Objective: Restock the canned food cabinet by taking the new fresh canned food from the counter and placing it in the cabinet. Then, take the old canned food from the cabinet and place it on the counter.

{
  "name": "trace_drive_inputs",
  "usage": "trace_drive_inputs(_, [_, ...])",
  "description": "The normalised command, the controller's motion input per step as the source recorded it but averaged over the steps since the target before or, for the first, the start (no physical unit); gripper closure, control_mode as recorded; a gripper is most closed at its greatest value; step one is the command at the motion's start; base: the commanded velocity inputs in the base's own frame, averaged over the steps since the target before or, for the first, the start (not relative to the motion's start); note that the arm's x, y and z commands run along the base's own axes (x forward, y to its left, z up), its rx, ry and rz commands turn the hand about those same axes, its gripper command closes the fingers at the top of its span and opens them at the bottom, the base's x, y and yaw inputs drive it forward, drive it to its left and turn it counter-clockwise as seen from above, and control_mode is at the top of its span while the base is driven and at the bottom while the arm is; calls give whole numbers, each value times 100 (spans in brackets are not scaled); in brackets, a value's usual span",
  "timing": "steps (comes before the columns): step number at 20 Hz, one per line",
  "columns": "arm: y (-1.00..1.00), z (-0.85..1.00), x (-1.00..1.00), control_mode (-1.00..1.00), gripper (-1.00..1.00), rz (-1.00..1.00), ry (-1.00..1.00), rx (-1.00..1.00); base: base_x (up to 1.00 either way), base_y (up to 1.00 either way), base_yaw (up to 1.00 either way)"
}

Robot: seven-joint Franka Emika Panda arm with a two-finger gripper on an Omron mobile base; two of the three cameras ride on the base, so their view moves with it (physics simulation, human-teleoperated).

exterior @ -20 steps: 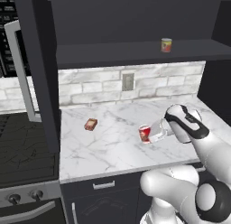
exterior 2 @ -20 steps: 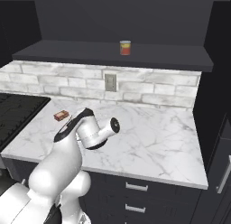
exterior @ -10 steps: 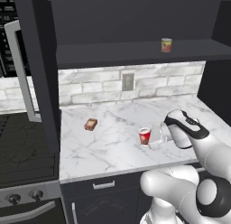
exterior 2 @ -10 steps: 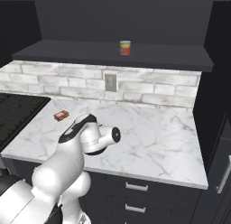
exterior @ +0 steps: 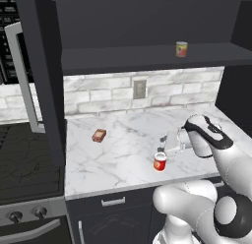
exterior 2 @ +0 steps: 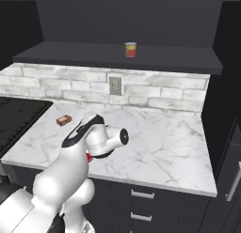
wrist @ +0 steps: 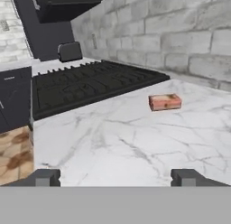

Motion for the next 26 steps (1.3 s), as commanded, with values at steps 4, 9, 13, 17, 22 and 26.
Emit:
trace_drive_inputs(4, [8, 100, -21, -100, -100, -6, -2, 1, 0, 0, 0])
trace_drive_inputs(9, [43, 100, -89, -100, -100, -7, -3, 0, 0, 0, 0])
trace_drive_inputs(13, [56, 86, -100, -100, -100, -4, -5, -4, 0, 0, 0])
trace_drive_inputs(17, [62, 73, -100, -100, -100, -2, -7, -10, 0, 0, 0])
trace_drive_inputs(22, [61, 76, -100, -100, -100, -3, -10, -13, 0, 0, 0])
trace_drive_inputs(26, [33, 73, -100, -100, -100, -9, -21, -31, 0, 0, 0])
